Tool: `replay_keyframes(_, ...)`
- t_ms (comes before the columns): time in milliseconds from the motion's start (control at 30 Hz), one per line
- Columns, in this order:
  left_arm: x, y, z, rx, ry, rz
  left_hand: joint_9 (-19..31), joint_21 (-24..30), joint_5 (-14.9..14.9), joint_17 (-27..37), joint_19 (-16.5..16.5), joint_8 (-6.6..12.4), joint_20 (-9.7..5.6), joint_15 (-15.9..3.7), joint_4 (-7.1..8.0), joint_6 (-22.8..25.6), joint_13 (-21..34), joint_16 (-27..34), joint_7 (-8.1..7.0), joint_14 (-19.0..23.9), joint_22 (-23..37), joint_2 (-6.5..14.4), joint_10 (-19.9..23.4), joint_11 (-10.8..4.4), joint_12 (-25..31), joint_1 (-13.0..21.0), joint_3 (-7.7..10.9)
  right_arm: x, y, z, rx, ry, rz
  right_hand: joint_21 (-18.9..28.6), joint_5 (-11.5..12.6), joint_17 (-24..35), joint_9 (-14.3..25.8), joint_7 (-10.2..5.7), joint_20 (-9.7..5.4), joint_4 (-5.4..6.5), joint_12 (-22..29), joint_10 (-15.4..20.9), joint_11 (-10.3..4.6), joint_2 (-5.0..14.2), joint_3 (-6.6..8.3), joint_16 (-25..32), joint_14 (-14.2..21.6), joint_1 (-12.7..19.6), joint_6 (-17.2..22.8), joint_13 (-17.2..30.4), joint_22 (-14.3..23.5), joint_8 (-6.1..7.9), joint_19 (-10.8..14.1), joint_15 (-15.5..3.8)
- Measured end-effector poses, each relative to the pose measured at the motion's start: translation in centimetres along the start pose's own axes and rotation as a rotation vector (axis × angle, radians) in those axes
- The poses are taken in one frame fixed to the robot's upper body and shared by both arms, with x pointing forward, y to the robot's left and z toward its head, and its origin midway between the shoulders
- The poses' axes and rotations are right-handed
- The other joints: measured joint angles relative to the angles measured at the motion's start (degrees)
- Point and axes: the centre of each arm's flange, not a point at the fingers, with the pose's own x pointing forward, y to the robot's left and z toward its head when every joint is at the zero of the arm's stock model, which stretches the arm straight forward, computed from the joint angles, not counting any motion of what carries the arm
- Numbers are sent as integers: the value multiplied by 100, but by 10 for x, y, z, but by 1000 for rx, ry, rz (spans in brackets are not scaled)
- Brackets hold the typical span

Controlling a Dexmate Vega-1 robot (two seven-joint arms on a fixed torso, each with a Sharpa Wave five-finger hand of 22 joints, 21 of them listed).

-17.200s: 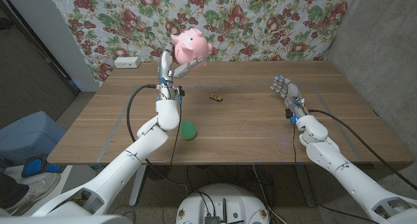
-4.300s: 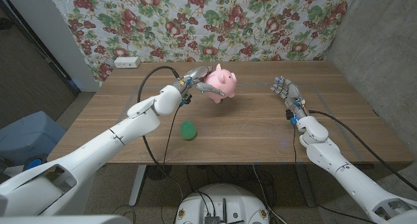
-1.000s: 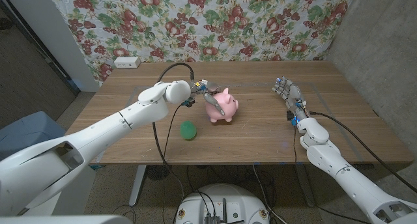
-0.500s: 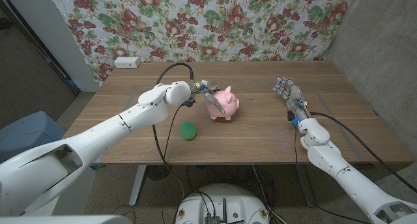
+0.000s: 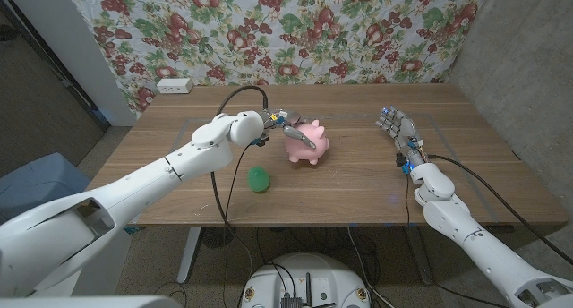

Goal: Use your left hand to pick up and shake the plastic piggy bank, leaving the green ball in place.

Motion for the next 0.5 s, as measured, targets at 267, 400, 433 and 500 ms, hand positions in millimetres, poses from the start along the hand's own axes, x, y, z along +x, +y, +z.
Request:
replay_keyframes(267,1,0,1,22,12,-23,11,-504,2,0,-299,-7,107,160,-53,-1014,-34,0,-189,-590,0,-6,-848,104,0,-65,-101,0,-1,0,1,-1,-2,0,0,0,0,0,2,0,0,0,0,0,0,0,0,0,0,0,0,0,2,0)
replay_keyframes(400,2,2,2,38,9,-30,3,-815,2,16,-579,-19,151,223,-54,-1631,-34,0,-205,-1026,29,-6,-1309,131,0,-65,-147,0,-1,0,2,-1,-3,0,0,0,0,0,42,0,0,0,0,0,0,0,21,0,0,0,0,0,42,22)
replay_keyframes(433,3,2,3,46,-1,-33,3,-882,2,17,-655,-19,160,231,-54,-1739,-34,0,-212,-1127,29,-6,-1410,143,0,-65,-147,0,-1,0,2,-1,-3,0,0,0,0,0,42,0,0,0,0,0,0,0,21,0,0,0,0,0,42,22)
replay_keyframes(500,3,3,2,56,-9,-38,2,-1045,2,17,-827,-19,189,247,-43,-2014,-34,0,-240,-1370,30,-6,-1647,174,0,-65,-158,1,-1,0,2,-2,-3,0,0,0,0,0,42,0,0,0,0,0,0,0,21,0,0,0,0,0,42,22)
